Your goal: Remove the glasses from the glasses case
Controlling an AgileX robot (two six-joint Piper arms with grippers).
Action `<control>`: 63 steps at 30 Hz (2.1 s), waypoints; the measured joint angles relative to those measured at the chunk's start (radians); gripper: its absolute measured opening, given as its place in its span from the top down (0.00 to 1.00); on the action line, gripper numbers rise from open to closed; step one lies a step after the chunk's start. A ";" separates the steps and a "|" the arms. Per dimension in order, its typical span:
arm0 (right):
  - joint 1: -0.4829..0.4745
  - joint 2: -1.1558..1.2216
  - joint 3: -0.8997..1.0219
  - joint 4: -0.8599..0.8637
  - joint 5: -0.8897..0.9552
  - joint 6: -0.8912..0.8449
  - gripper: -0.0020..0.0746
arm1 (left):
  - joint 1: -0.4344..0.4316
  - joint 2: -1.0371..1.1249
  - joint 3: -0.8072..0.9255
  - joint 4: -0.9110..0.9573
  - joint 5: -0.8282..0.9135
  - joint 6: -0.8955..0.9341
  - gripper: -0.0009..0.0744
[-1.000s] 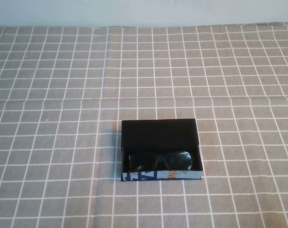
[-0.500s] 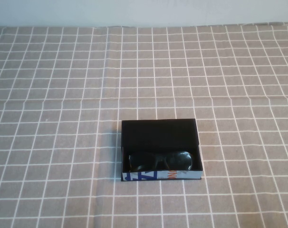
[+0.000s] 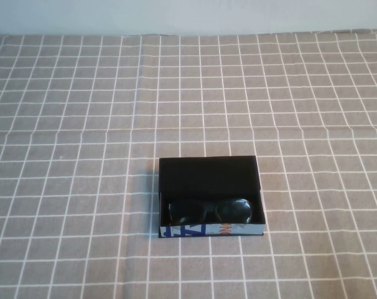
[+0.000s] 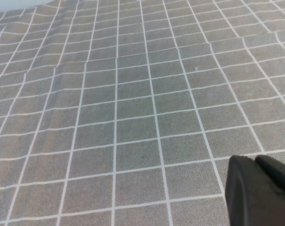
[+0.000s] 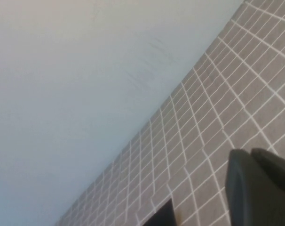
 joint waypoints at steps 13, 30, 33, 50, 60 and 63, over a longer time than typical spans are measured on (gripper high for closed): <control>0.000 0.149 -0.347 -0.413 0.292 -0.178 1.00 | 0.000 0.000 0.000 0.000 0.000 0.000 0.99; 0.093 1.087 -0.971 -0.376 0.937 -1.146 1.00 | 0.000 0.000 0.000 0.000 0.000 0.000 0.99; 0.202 1.235 -1.077 -0.440 0.943 -1.172 1.00 | 0.000 0.000 0.000 0.000 0.000 0.000 0.99; 0.576 1.844 -1.582 -0.765 0.983 -1.044 0.90 | 0.000 0.000 0.000 0.000 0.000 0.000 0.99; 0.590 1.978 -1.649 -0.750 0.981 -1.000 0.54 | 0.000 0.000 0.000 0.000 0.000 0.000 0.99; 0.592 1.997 -1.650 -0.745 0.981 -0.997 0.54 | 0.000 0.000 0.000 0.000 0.000 0.000 0.99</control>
